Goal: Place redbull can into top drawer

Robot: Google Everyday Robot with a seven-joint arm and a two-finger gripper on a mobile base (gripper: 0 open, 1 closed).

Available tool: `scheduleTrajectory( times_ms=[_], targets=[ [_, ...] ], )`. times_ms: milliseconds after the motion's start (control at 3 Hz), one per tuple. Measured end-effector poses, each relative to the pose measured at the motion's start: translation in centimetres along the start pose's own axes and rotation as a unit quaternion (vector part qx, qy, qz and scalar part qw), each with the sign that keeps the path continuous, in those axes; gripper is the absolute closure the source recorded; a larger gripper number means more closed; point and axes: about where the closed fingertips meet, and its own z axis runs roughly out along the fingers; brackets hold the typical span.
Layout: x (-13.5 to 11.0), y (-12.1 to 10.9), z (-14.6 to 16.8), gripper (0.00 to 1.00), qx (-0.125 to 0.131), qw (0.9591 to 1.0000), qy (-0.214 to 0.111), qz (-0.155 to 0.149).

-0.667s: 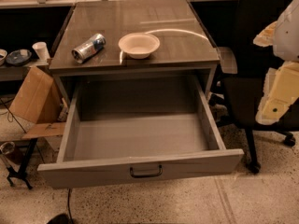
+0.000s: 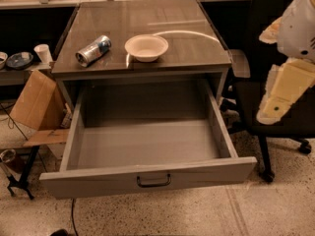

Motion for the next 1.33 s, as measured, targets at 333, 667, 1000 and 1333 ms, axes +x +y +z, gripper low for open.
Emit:
scheduleTrajectory(
  times_ms=[333,667,1000,1333],
  targets=[
    [-6.1,-0.2,1.1,0.0,0.007,0.9995,-0.03,-0.006],
    [-14.9,0.8,3.3,0.0,-0.001,0.9971,-0.076,-0.005],
    [-26.6,2.6,6.9,0.0,-0.012,0.9902,-0.138,0.017],
    [-33.3,2.1,8.9,0.0,-0.006,0.9851,-0.165,0.048]
  ],
)
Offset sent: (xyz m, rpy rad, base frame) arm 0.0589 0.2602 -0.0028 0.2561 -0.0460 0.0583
